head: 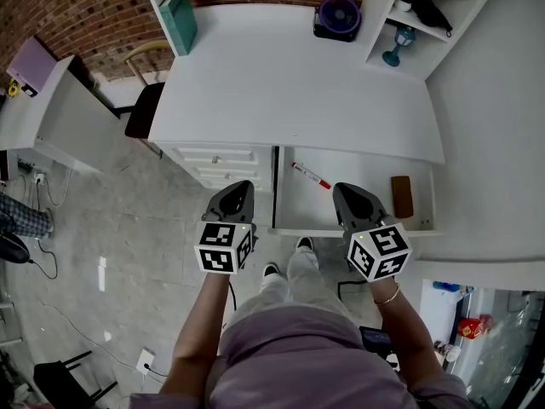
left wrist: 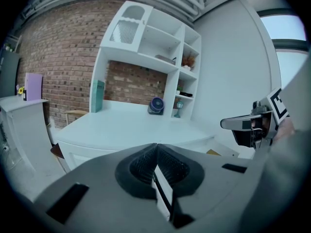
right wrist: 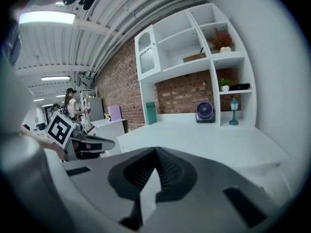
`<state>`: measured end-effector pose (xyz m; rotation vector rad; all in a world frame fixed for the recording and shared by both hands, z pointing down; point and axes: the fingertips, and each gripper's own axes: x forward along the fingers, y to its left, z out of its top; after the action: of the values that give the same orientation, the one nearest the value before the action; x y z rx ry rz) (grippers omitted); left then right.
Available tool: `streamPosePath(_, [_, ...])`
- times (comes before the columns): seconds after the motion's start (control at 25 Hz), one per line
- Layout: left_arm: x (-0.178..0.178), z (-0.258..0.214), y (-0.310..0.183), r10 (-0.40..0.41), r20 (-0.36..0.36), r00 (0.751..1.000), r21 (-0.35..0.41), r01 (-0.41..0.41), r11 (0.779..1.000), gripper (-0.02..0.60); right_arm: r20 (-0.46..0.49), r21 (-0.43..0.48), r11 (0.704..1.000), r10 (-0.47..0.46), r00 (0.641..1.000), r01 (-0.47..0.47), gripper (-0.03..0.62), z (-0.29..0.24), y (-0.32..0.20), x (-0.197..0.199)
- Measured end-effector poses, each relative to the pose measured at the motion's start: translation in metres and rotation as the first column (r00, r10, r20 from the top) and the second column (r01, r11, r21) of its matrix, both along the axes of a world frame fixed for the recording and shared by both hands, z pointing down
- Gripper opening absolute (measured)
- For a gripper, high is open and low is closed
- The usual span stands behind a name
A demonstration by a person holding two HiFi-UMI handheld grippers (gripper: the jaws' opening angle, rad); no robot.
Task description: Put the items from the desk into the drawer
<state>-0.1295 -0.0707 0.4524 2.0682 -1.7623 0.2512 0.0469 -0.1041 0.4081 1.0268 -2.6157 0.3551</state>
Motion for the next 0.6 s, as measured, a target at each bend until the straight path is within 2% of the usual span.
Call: streamPosePath(0.6, [-0.006, -0.008, 0.008, 0.038, -0.005, 0.999, 0.017, -0.038, 0.999, 0.0, 0.013, 0.022, 0.997, 0.074, 0.997, -0.075, 0.003, -0.008, 0.013, 0.006])
